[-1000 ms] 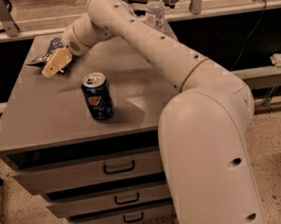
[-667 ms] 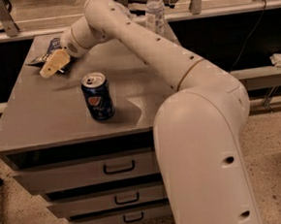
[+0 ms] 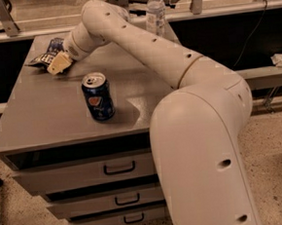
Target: Move blue chip bag near pepsi can
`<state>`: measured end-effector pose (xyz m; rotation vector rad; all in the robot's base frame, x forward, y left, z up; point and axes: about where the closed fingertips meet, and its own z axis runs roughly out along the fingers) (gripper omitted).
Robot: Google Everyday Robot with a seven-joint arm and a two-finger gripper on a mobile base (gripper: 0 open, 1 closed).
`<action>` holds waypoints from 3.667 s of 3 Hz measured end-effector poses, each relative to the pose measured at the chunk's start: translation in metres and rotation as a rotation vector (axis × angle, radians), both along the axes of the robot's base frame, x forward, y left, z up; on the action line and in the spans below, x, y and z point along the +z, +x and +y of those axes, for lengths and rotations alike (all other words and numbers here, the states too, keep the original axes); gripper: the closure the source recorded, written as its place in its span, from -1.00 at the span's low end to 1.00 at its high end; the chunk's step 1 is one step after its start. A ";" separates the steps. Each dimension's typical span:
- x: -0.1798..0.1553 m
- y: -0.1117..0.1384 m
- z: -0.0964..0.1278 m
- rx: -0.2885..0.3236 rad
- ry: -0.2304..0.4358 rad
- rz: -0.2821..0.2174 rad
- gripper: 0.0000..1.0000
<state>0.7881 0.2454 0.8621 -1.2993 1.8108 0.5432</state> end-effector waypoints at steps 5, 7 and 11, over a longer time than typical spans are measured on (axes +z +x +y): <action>0.036 -0.045 -0.066 0.119 -0.111 -0.164 1.00; 0.019 -0.099 -0.136 0.155 -0.170 -0.145 1.00; 0.004 -0.153 -0.225 0.174 -0.277 -0.070 1.00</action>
Offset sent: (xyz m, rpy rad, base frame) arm 0.0027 -0.0339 0.0307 -0.0811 -0.1202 -0.0764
